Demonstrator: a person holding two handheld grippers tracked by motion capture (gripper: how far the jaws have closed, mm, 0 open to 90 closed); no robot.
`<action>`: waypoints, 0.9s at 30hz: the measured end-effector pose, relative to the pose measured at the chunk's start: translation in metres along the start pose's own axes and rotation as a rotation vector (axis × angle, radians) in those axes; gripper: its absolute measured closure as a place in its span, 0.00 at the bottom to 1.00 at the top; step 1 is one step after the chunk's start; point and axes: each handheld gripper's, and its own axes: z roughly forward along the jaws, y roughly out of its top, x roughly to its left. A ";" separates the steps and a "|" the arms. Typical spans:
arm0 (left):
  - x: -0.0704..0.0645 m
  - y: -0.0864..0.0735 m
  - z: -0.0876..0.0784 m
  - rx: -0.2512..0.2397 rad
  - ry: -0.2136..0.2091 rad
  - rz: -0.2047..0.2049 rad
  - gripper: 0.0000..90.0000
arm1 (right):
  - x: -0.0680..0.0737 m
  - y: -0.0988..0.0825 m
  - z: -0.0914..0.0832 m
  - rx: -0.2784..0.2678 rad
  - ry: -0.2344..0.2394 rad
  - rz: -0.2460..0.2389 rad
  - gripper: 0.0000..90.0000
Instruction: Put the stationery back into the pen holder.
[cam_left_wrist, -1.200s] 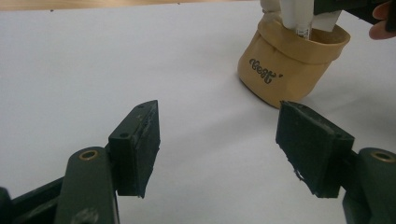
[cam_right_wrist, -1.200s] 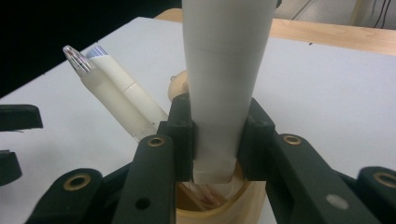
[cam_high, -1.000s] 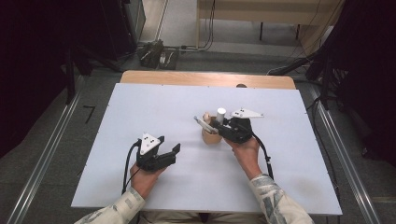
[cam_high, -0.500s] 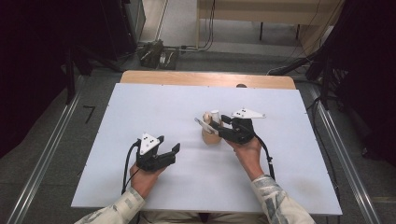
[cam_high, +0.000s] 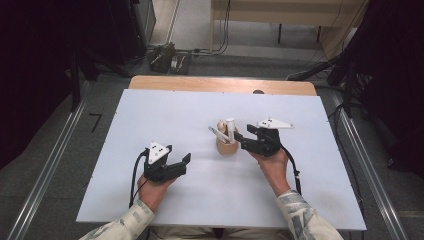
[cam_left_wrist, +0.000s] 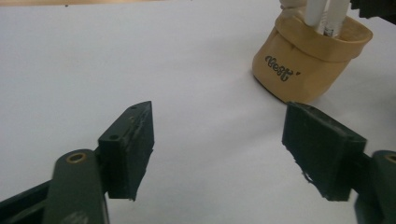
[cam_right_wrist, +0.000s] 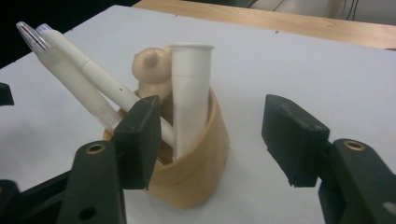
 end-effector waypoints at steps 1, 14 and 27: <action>0.001 0.000 0.000 0.002 0.004 -0.003 0.27 | -0.001 -0.001 -0.001 -0.001 0.001 0.007 0.37; 0.009 0.001 0.000 0.007 0.071 -0.027 0.14 | -0.013 -0.013 -0.017 0.029 -0.006 0.004 0.32; 0.024 -0.001 -0.004 0.011 0.110 -0.049 0.09 | -0.018 -0.017 -0.025 0.047 -0.012 -0.002 0.25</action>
